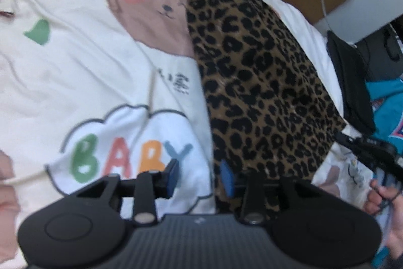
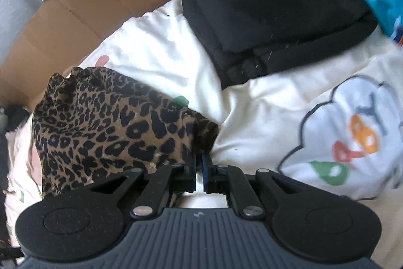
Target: Fold clothes
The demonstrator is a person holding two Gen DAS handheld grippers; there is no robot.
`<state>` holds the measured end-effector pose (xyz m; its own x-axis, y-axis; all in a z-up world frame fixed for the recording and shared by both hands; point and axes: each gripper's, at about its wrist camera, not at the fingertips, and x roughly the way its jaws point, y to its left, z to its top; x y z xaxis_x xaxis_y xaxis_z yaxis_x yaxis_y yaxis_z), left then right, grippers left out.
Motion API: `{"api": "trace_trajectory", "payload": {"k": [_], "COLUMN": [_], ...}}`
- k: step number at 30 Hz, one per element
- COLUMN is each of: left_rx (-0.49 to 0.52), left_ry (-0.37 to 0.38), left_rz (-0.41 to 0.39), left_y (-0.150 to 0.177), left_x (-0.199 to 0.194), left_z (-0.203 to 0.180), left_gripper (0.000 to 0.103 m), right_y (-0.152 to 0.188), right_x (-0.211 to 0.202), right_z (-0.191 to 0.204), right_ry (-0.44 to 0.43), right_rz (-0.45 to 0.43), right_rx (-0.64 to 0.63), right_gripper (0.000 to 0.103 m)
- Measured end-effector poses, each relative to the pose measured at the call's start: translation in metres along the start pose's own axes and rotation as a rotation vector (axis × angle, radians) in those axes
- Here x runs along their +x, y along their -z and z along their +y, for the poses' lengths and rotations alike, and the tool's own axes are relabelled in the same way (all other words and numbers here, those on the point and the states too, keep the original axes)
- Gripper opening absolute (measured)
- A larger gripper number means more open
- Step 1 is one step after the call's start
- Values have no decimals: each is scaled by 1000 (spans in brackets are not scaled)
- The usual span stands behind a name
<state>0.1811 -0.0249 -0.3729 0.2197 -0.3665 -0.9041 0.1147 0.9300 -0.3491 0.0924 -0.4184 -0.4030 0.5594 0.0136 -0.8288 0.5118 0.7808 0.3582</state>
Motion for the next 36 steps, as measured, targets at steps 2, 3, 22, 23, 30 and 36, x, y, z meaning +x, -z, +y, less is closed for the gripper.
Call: {"api": "trace_trajectory", "payload": {"k": [2,3,22,23,30,36], "left_rx": [25,33,186,192,136,84], "left_ry": [-2,-6,-117,-123,-129,-167], "left_rz": [-16,-26,-39,-32,-8,-26], "left_y": [-3,-5,-152,-158,-200,-225], "left_x": [-11,-16,-61,-58,-39,-13], "left_z": [-4,-6,-98,-104,-141,-162], "left_gripper": [43,44,51,51,51,51], "right_y": [-4,-7,0,0,0,-4], "right_x": [-12,-18,-17,-17,-20,-13], "right_z": [2,2,-21,-21,-26,-35], "right_ry": [-10,-18,-150,-168,-245,-260], "right_rz": [-1,-5,-71,-65,-105,-122], "right_rx": [-11,-13,41,36,26,28], "right_gripper": [9,19,43,43,43,43]}}
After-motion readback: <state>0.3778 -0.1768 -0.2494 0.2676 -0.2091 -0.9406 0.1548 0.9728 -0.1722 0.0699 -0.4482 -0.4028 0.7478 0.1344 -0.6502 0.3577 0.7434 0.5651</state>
